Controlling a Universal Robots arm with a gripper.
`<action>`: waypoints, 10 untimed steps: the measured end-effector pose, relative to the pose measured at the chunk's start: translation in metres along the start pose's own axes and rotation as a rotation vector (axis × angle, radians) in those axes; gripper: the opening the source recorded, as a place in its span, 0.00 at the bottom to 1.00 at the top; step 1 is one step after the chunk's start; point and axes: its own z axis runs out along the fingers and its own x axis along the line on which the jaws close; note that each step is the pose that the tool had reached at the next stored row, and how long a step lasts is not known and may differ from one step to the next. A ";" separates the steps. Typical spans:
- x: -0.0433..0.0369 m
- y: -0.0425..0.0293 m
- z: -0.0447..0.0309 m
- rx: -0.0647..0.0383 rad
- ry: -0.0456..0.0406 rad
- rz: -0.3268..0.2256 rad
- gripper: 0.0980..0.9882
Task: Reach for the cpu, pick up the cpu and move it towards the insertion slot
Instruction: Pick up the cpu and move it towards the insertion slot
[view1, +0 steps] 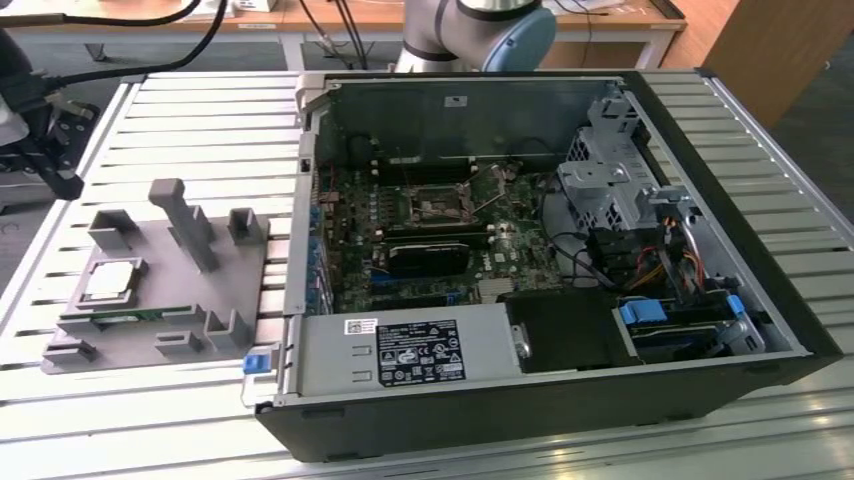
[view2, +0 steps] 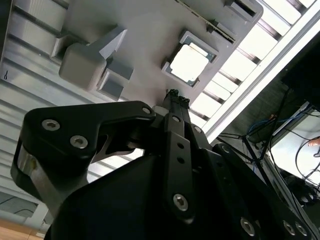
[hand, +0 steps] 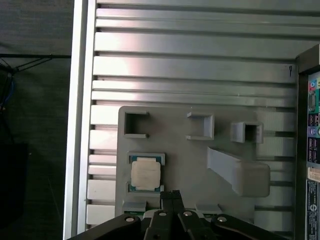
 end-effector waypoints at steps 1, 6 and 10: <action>0.0008 -0.0002 0.0012 0.000 -0.0002 0.000 0.01; 0.0057 -0.0012 0.0065 0.000 -0.0002 0.000 0.01; 0.0093 -0.0019 0.0106 0.000 -0.0003 0.000 0.01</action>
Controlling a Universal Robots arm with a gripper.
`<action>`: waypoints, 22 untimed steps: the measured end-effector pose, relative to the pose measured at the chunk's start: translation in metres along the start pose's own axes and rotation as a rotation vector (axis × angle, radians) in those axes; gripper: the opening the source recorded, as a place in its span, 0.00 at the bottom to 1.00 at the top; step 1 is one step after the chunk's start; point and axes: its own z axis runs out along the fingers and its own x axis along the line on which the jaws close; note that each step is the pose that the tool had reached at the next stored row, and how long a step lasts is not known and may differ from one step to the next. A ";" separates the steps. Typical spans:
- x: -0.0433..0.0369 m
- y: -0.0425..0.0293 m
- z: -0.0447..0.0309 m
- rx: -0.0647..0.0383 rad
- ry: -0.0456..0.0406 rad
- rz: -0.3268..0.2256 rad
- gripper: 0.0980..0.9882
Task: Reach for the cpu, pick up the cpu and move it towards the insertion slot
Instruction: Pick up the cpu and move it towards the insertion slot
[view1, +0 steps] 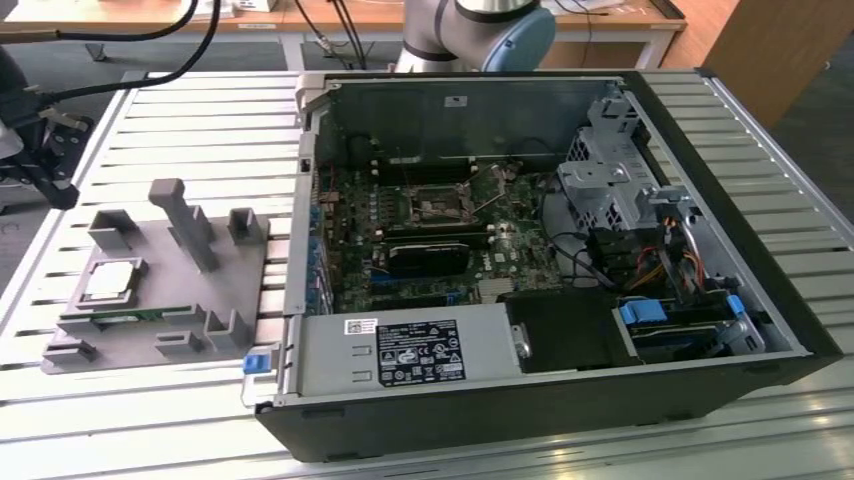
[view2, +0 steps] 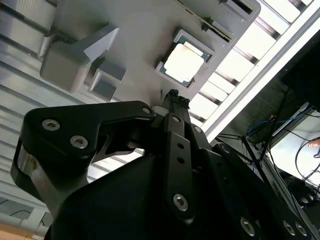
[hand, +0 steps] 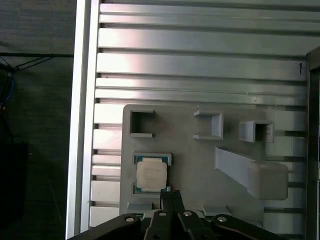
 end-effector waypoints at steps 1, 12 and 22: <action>0.0008 -0.0002 0.0010 0.000 -0.0001 0.000 0.01; 0.0093 -0.0020 0.0122 0.000 -0.0001 0.000 0.01; 0.0138 -0.0024 0.0200 0.000 -0.0001 0.000 0.01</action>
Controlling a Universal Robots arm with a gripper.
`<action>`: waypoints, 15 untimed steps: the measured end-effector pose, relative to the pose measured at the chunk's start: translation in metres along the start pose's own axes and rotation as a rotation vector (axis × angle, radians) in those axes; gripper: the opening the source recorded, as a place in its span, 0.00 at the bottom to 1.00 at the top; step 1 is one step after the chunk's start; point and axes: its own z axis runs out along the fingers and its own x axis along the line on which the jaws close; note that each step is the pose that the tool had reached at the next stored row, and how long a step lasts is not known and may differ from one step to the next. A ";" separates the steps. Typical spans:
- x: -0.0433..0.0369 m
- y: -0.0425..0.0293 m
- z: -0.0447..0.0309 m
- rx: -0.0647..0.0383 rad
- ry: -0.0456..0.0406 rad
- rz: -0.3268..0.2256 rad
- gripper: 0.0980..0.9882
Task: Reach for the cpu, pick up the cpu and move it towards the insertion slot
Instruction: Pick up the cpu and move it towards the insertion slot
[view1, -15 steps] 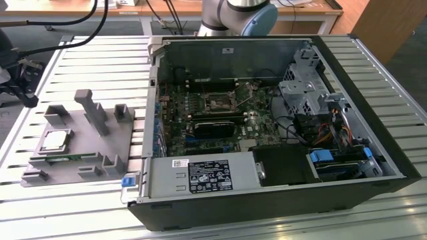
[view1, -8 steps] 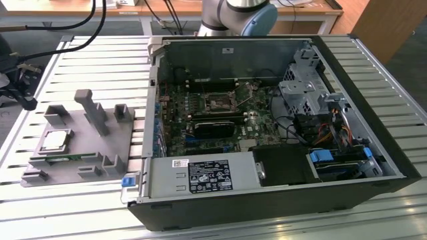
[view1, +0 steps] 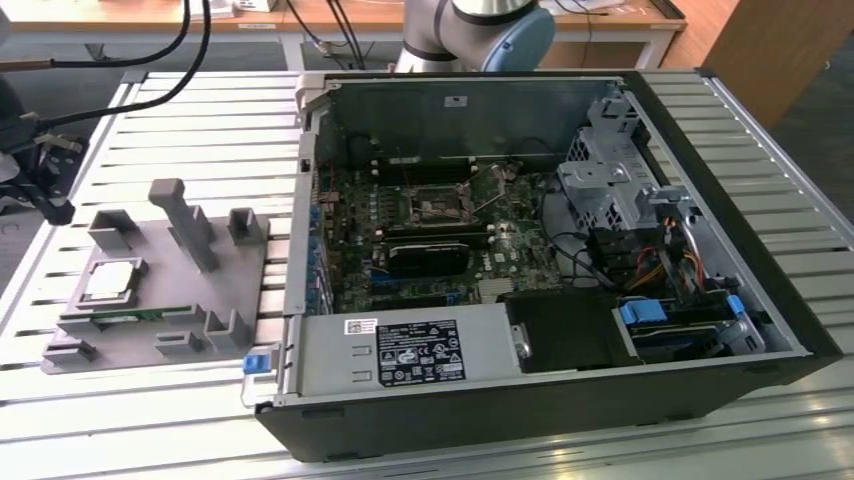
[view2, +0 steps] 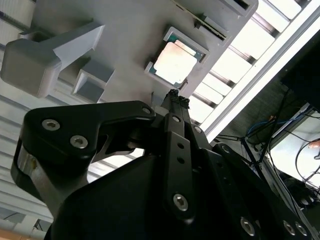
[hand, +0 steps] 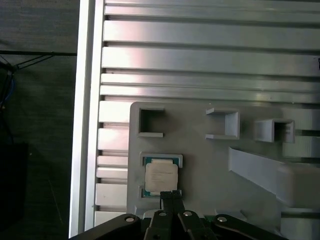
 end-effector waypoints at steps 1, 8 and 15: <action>0.0003 0.0000 0.0006 0.000 0.0000 0.000 0.01; 0.0033 -0.0003 0.0055 0.000 -0.0003 0.000 0.01; 0.0073 -0.0012 0.0109 0.000 -0.0002 0.000 0.01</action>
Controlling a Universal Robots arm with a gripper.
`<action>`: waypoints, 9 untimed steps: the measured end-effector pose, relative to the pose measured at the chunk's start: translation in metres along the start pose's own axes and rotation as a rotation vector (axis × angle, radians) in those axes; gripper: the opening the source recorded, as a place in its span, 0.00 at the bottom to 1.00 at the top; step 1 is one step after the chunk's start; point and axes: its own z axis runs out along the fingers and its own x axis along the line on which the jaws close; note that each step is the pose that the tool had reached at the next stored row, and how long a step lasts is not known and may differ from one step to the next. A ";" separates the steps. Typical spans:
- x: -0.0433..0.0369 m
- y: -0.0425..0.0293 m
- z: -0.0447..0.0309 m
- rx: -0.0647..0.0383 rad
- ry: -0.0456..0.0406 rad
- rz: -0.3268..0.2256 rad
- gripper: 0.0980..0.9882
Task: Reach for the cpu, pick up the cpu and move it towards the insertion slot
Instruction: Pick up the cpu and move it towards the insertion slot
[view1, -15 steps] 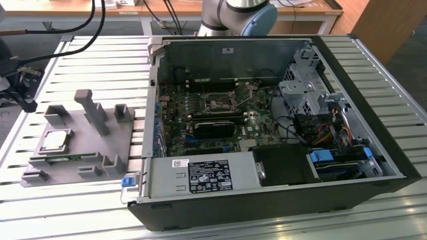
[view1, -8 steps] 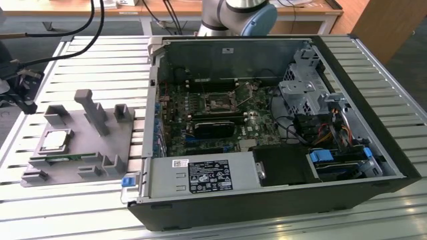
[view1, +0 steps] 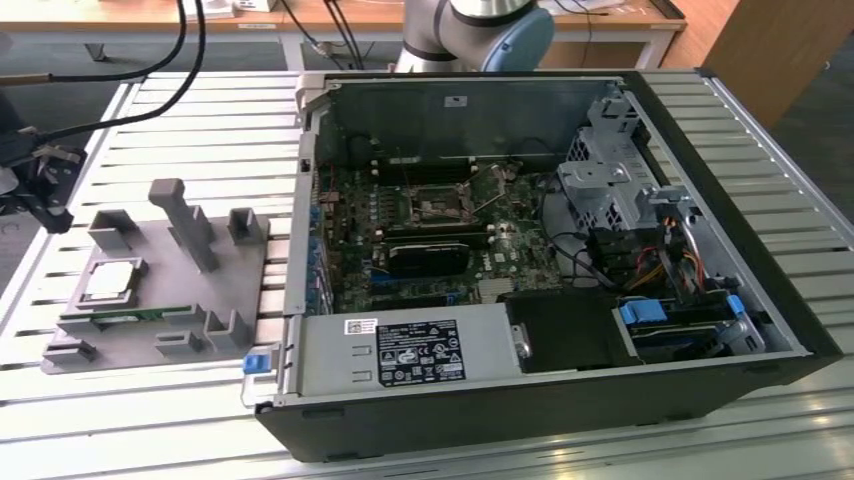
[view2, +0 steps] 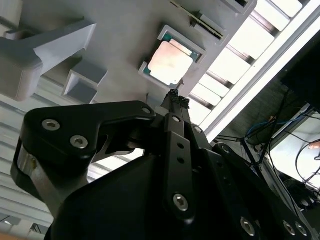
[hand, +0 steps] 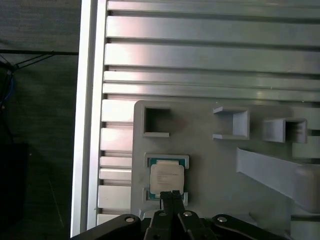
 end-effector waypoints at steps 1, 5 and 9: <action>0.0008 -0.0001 0.0008 0.000 0.0000 0.000 0.01; 0.0031 -0.0006 0.0050 0.000 -0.0003 0.000 0.01; 0.0040 -0.0011 0.0103 0.000 -0.0002 0.000 0.08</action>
